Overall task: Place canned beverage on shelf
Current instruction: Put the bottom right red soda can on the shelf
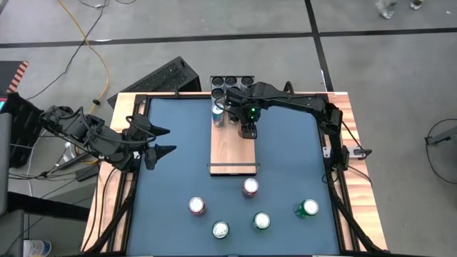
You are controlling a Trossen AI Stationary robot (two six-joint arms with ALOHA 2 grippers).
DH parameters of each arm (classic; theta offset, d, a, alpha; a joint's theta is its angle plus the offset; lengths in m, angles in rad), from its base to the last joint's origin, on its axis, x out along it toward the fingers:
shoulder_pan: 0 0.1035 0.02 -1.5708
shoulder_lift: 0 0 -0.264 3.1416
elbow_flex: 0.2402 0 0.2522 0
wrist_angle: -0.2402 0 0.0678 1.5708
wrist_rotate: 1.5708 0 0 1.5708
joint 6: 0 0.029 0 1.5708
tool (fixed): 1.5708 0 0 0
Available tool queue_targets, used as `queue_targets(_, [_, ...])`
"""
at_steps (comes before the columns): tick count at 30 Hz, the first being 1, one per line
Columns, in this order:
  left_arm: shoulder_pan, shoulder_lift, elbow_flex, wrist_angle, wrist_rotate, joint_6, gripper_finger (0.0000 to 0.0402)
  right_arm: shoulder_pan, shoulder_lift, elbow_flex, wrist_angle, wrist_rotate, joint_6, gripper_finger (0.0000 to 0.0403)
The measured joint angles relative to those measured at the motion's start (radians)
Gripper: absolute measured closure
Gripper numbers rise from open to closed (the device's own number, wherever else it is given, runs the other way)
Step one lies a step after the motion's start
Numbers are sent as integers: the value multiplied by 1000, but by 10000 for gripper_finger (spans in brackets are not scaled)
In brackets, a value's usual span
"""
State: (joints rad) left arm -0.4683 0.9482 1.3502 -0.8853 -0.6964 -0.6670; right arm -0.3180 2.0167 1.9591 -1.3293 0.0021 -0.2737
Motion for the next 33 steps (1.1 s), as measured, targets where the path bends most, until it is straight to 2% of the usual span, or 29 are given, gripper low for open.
queue_targets(33, [0, 0, 0, 0, 0, -10, 72, -5, 0, 0, 9, 1, -17, 137])
